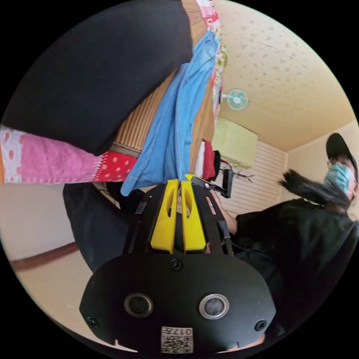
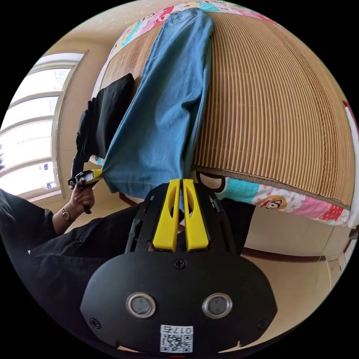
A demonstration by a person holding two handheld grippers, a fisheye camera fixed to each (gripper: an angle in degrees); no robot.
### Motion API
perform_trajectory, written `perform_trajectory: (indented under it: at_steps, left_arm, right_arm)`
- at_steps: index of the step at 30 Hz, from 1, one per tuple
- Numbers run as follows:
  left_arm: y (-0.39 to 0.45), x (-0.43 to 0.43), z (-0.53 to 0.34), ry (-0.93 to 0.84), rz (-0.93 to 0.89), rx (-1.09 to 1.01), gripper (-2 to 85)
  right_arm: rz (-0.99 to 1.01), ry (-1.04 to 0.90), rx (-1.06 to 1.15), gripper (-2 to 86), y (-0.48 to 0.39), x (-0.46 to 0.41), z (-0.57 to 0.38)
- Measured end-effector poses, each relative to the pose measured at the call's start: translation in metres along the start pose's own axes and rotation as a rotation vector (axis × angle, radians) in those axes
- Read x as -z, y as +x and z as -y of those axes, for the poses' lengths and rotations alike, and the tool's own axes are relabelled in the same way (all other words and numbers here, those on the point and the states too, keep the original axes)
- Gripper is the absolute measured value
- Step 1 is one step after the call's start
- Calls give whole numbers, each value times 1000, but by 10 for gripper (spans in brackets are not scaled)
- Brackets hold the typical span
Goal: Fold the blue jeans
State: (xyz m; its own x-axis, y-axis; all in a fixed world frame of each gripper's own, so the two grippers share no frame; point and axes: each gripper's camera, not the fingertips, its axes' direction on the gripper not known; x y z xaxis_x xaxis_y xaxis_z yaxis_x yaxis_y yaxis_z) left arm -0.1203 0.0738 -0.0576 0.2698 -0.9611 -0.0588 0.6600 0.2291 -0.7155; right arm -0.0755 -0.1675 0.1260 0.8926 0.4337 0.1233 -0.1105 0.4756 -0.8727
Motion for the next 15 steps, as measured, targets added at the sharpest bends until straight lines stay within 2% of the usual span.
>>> perform_trajectory:
  at_steps: [2, 10, 15]
  left_arm:
    - [-3, -6, -6, -17, -77, -6, -7]
    - [-17, -43, -40, -35, 382, 91, 12]
    - [39, -63, -46, -27, 568, -70, 55]
  right_arm:
    - [-22, 24, -17, 19, 4, 9, -10]
    - [-111, -63, -112, 17, 41, -32, -24]
    - [-68, -31, -147, 64, 50, -8, -17]
